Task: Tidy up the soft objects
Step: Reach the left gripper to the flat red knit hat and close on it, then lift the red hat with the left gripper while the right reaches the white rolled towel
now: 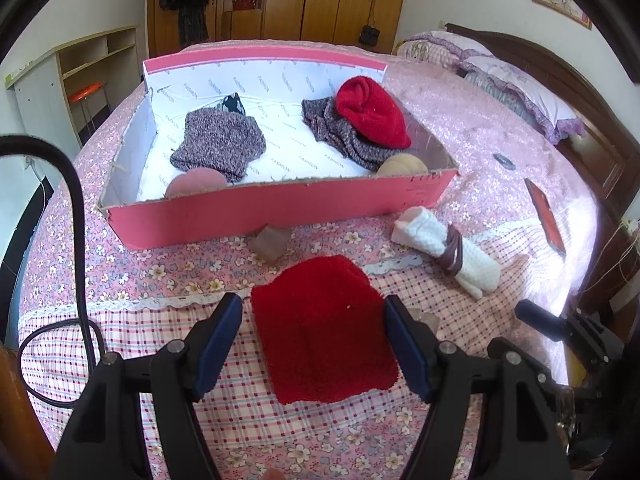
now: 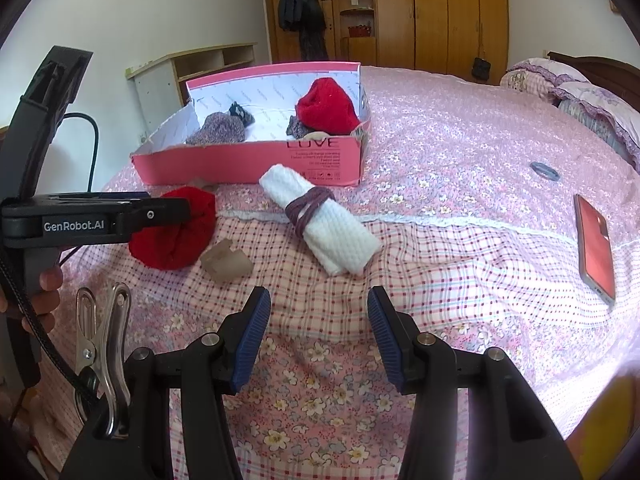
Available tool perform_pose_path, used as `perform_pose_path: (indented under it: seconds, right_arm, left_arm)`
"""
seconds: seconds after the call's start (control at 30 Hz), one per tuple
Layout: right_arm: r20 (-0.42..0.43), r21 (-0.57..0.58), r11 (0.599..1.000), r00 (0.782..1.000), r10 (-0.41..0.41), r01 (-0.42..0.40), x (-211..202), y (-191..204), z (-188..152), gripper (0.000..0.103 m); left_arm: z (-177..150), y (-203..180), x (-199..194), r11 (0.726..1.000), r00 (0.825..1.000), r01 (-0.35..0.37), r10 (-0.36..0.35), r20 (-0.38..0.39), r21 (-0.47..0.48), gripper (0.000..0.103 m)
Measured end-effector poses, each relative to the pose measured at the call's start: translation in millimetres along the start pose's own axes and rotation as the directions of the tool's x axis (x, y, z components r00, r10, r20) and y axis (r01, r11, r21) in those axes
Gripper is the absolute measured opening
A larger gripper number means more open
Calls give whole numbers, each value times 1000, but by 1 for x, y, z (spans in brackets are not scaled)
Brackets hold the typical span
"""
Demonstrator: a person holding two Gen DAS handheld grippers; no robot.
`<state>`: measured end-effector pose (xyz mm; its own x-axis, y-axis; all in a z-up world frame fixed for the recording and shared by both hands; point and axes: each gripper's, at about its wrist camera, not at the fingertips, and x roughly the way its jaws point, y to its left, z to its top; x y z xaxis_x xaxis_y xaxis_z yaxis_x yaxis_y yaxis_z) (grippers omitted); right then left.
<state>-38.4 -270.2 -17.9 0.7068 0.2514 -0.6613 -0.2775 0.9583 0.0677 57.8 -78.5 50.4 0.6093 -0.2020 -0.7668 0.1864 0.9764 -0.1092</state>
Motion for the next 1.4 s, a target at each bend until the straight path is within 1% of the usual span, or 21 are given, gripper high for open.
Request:
perform_pose_path:
  seconds: [0.23, 0.43, 0.47, 0.5, 0.6, 0.7, 0.8, 0.97, 1.13, 1.23, 1.4]
  right_arm:
    - [-14, -13, 1000, 1000, 10, -10, 5, 3, -6, 52]
    - [-27, -3, 1000, 1000, 14, -14, 8, 2, -9, 52]
    - [-30, -1, 1000, 999, 13, -13, 8, 2, -10, 52]
    - [-33, 0, 1000, 999, 13, -13, 9, 2, -10, 52]
    - [-40, 3, 1000, 999, 11, -11, 10, 2, -11, 52]
    - [-49, 4, 1000, 999, 6, -6, 12, 2, -11, 52]
    - [-55, -3, 1000, 998, -3, 2, 14, 5, -11, 52]
    - [-62, -13, 1000, 998, -7, 7, 13, 7, -12, 52]
    - [-66, -15, 1000, 998, 14, -15, 10, 10, -9, 52]
    - [-62, -27, 999, 998, 22, -24, 9, 11, 0, 52]
    - [-41, -65, 998, 999, -12, 9, 9, 10, 17, 52]
  left_arm:
    - [-7, -3, 12, 1000, 1000, -5, 5, -31, 4, 76]
    - [-10, -1, 21, 999, 997, 32, -34, -71, -22, 75]
    - [-10, 0, 22, 999, 997, 33, -34, -72, -25, 73]
    - [-10, 0, 22, 999, 997, 32, -34, -70, -26, 68]
    - [-10, 1, 21, 999, 997, 46, -48, -63, -24, 59]
    - [-9, 1, 19, 998, 997, 54, -55, -58, -17, 55]
    - [-11, 2, 13, 998, 997, 58, -59, -52, -8, 52]
    - [-13, 8, 3, 998, 997, 66, -66, -35, -10, 50]
    - [-14, 17, -9, 1000, 1000, 28, -28, -9, -10, 50]
    - [-15, 25, -16, 1000, 1000, 0, 0, 13, -10, 50]
    - [-15, 40, -25, 999, 999, -17, 19, 34, -35, 50]
